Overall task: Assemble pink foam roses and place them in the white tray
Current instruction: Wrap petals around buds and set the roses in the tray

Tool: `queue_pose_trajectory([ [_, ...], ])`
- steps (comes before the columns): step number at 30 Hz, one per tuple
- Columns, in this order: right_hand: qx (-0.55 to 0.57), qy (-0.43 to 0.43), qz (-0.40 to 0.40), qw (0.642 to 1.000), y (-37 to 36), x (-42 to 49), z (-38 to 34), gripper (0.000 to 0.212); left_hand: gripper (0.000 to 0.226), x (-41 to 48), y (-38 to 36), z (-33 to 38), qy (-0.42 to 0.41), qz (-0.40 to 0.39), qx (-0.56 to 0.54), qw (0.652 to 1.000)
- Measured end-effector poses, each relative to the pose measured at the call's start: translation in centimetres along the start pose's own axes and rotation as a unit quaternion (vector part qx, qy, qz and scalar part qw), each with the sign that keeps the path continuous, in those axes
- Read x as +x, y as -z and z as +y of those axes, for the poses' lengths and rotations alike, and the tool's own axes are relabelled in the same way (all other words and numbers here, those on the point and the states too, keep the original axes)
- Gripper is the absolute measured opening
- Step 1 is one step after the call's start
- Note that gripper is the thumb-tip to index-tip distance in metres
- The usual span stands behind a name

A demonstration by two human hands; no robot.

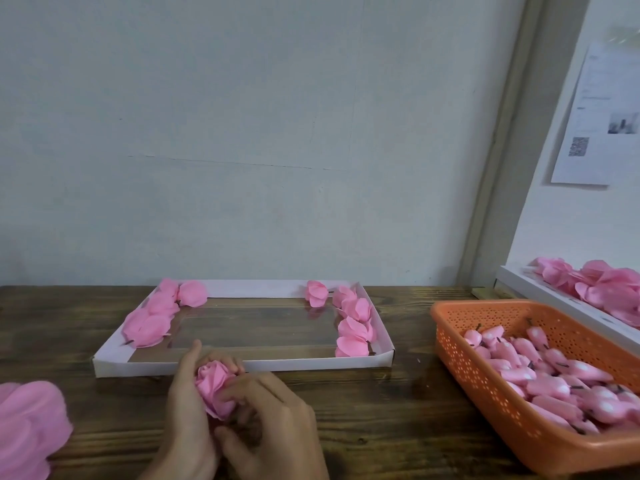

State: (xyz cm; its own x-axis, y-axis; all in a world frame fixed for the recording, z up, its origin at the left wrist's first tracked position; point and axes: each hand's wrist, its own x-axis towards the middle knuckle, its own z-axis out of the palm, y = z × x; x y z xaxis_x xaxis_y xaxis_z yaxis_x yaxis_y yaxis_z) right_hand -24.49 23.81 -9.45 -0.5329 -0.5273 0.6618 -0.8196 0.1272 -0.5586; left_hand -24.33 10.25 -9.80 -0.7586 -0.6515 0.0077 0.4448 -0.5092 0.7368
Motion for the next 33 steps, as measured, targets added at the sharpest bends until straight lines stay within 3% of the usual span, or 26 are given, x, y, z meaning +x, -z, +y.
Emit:
queue_pose_trajectory([
  [6, -0.025, 0.005, 0.005, 1.0, 0.8, 0.3, -0.5, 0.037, 0.061, -0.4, 0.1, 0.0, 0.097, 0.019, -0.03, 0.995],
  [12, -0.093, 0.081, -0.072, 0.99, 1.5, 0.3, -1.0, 0.043, 0.066, -0.8, 0.1, 0.7, 0.067, 0.031, 0.022, 0.997],
  [15, -0.114, 0.048, -0.101, 0.987, 1.6, 0.5, -1.9, 0.045, 0.064, -1.2, -0.4, 1.0, 0.086, 0.033, 0.012, 0.996],
  [18, -0.171, 0.067, -0.125, 0.975, 1.8, 0.4, -1.9, 0.037, 0.067, -1.4, -0.8, 1.2, 0.092, 0.043, -0.004, 0.995],
  [20, -0.192, 0.074, -0.096, 0.974, 2.5, 0.5, -1.9, 0.026, 0.061, -1.4, -0.8, 1.5, 0.106, 0.052, -0.007, 0.993],
  [23, -0.204, 0.011, -0.039, 0.978, 1.8, 1.2, -2.6, 0.012, 0.046, -1.4, -1.0, 1.4, 0.129, 0.065, 0.001, 0.989],
  [25, -0.145, -0.05, -0.025, 0.988, 1.4, 1.0, -3.0, 0.022, 0.043, -1.2, -1.0, 1.2, 0.115, 0.089, 0.009, 0.989],
  [28, -0.115, -0.028, -0.094, 0.988, 1.4, 0.6, -2.0, 0.033, 0.051, -1.1, -1.2, 1.1, 0.124, 0.077, 0.021, 0.989],
  [31, -0.162, 0.028, -0.072, 0.984, 1.5, -0.5, -1.4, 0.048, 0.051, -0.9, -1.3, 1.2, 0.12, 0.09, 0.018, 0.989],
  [33, -0.187, 0.098, -0.095, 0.973, 1.3, -0.6, -1.4, 0.044, 0.064, -1.1, -1.2, 1.4, 0.123, 0.061, 0.014, 0.99],
])
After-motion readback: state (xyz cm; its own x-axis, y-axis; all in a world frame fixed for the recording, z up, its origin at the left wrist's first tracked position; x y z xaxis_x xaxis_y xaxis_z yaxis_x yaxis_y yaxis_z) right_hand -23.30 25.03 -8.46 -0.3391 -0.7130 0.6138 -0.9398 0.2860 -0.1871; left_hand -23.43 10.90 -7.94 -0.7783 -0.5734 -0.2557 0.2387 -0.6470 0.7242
